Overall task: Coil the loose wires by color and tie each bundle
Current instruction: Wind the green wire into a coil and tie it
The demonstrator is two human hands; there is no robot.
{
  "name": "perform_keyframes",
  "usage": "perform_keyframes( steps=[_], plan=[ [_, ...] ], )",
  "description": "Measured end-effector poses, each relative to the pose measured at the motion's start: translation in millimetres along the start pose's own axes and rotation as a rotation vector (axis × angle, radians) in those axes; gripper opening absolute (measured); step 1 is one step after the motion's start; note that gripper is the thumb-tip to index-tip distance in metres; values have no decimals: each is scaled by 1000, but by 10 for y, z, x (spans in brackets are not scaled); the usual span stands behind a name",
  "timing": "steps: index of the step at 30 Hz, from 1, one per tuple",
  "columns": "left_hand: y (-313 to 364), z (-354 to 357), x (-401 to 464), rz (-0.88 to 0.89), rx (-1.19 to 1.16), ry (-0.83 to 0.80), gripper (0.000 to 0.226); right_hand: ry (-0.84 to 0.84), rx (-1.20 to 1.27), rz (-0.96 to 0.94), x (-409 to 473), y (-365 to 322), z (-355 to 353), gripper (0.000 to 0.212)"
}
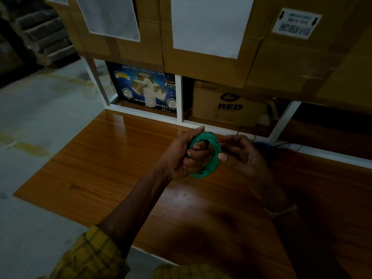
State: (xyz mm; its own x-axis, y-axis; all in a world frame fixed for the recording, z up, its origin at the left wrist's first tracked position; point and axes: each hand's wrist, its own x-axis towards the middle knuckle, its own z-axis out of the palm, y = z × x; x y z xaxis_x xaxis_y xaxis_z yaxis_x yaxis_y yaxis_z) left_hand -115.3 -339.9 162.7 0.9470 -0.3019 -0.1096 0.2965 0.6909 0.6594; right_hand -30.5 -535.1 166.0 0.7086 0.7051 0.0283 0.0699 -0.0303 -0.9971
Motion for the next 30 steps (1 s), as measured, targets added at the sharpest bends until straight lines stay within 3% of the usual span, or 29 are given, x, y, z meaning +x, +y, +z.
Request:
perform_keyframes(
  steps=[5,12,18,22,25,30],
  plan=[
    [-47,88,117,-6,25,10,48,51,92,-49,-55,57,-92,58],
    [-132,206,286,49,92,293,50,230,58,-136,-85,158,-158,51],
    [-246,297,395,156,277,524,56,245,45,-99,-137,235,-224,47],
    [-390,306,468,266,418,671,40,235,68,-60,-189,311,-240,38],
    [-559,285,532,347,502,760,41,244,61,-54,-260,413,-230,33],
    [-819,213,625,349,546,850,42,242,29,-16,-394,609,-214,50]
  ],
)
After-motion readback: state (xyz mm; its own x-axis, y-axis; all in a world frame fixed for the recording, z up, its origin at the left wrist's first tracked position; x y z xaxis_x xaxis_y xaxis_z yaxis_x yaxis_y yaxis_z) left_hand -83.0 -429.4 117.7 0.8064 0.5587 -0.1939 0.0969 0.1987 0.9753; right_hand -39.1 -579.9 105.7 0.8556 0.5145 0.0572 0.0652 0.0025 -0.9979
